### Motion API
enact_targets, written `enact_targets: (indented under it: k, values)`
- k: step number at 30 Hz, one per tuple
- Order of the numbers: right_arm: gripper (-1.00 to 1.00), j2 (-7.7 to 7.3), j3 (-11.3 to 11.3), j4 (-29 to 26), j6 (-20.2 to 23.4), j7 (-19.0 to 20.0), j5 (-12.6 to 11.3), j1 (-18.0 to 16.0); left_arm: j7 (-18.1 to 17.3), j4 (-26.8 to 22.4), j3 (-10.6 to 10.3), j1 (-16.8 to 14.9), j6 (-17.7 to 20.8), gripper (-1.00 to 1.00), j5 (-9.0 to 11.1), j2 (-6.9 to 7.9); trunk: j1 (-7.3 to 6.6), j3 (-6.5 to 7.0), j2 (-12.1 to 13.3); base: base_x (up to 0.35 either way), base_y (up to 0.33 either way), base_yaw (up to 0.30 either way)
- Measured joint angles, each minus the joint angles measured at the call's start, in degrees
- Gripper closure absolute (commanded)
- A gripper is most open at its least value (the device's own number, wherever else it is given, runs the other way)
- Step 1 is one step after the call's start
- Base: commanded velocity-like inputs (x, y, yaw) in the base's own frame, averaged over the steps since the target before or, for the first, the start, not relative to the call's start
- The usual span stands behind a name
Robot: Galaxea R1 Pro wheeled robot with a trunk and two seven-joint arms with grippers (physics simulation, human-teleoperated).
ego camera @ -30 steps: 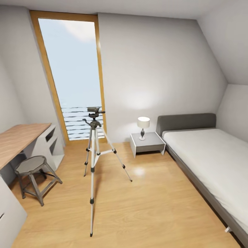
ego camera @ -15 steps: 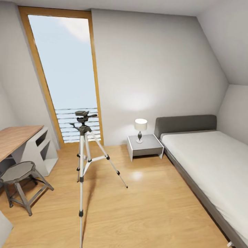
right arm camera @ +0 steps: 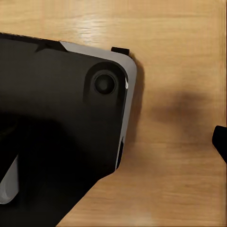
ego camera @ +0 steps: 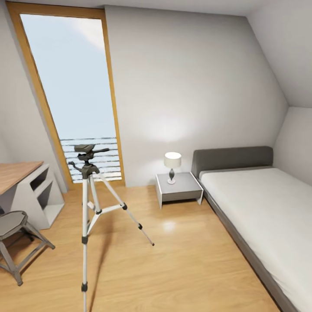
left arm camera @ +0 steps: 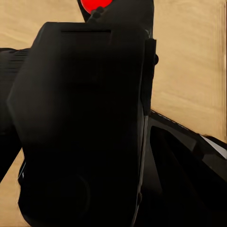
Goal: Attach the digital camera to the camera tripod in the bedroom.
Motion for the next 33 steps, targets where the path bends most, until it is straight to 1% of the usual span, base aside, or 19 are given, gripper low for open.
enact_targets:
  k: [16,33]
  values:
    - [-1.00,0.00,0.08,0.00,0.07,0.00,0.00,-0.02,0.00,0.03,0.01,0.00,0.05,1.00,0.00,0.00,0.00,0.00,0.00,0.287,-0.226,0.016]
    - [-1.00,-0.08,0.09,0.00,0.00,-0.01,0.00,-0.01,0.01,0.03,0.03,0.01,0.06,1.00,0.01,0.01,0.00,0.00,0.00,0.286,-0.226,0.257]
